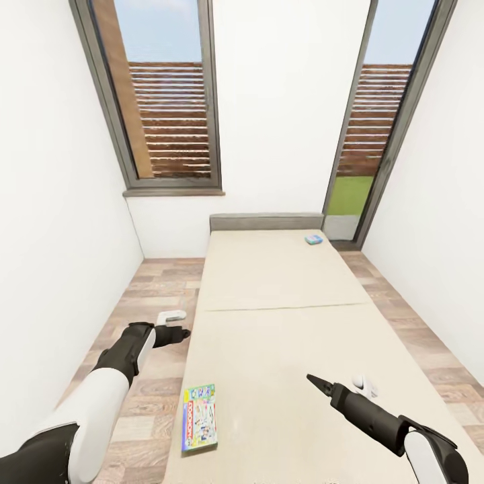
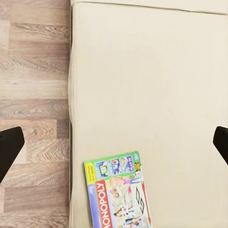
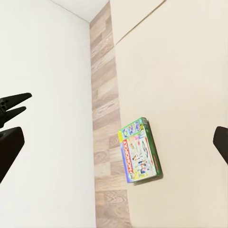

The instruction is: Put all the toys in the child's room - the three board games (two on the bed and one on the table), the two jigsaw puzzles on the table, and the tennis ball on the table - inside the toy box on the table in the child's room.

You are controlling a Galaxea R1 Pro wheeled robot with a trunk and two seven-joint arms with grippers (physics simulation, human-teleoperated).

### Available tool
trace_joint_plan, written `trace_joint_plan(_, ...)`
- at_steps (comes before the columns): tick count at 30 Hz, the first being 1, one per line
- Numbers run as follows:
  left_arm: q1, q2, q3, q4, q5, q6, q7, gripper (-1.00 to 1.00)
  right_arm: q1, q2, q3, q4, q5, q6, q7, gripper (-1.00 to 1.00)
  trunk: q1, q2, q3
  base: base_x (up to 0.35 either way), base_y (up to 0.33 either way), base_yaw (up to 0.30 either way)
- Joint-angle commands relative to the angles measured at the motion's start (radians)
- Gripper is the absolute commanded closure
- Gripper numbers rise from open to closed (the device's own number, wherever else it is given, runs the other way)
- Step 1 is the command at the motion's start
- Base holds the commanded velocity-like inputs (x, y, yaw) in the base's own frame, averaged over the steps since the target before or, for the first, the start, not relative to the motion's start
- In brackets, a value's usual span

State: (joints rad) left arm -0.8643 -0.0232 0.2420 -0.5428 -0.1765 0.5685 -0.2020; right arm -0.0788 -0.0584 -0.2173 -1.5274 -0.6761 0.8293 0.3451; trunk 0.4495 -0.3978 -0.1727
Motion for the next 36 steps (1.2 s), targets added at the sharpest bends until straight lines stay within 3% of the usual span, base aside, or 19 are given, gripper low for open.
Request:
trace_joint_plan(1,-0.001,-0.002,0.008,-0.002,-0.011,0.004,-0.008,-1.0,-0.001,0.0,-0.002,0.0,0.003,0.006,0.005,-1.0,0.001,-0.002,-0.004,0.0,0.0,0.0)
trace_joint_plan(12,-0.001,-0.007,-0.001,-0.002,-0.011,-0.01,-0.008,-1.0,0.003,0.0,-0.039,-0.001,0.001,0.009,0.023,-1.0,0.001,-0.002,-0.022,0.0,0.0,0.0)
trace_joint_plan(21,-0.001,-0.009,-0.024,-0.002,-0.011,-0.018,-0.008,-1.0,0.004,0.0,-0.049,-0.002,0.004,0.017,0.152,-1.0,0.001,-0.002,-0.037,0.0,0.0,0.0)
trace_joint_plan(28,-0.001,-0.01,-0.025,-0.002,-0.011,-0.019,-0.008,-1.0,0.005,0.0,-0.104,-0.002,0.004,0.061,0.271,-1.0,0.001,-0.002,-0.048,0.0,0.0,0.0)
trace_joint_plan(36,-0.001,-0.012,-0.026,-0.002,-0.011,-0.029,-0.008,-1.0,0.005,0.0,-0.118,-0.001,0.004,0.066,0.301,-1.0,0.001,-0.002,-0.061,0.0,0.0,0.0)
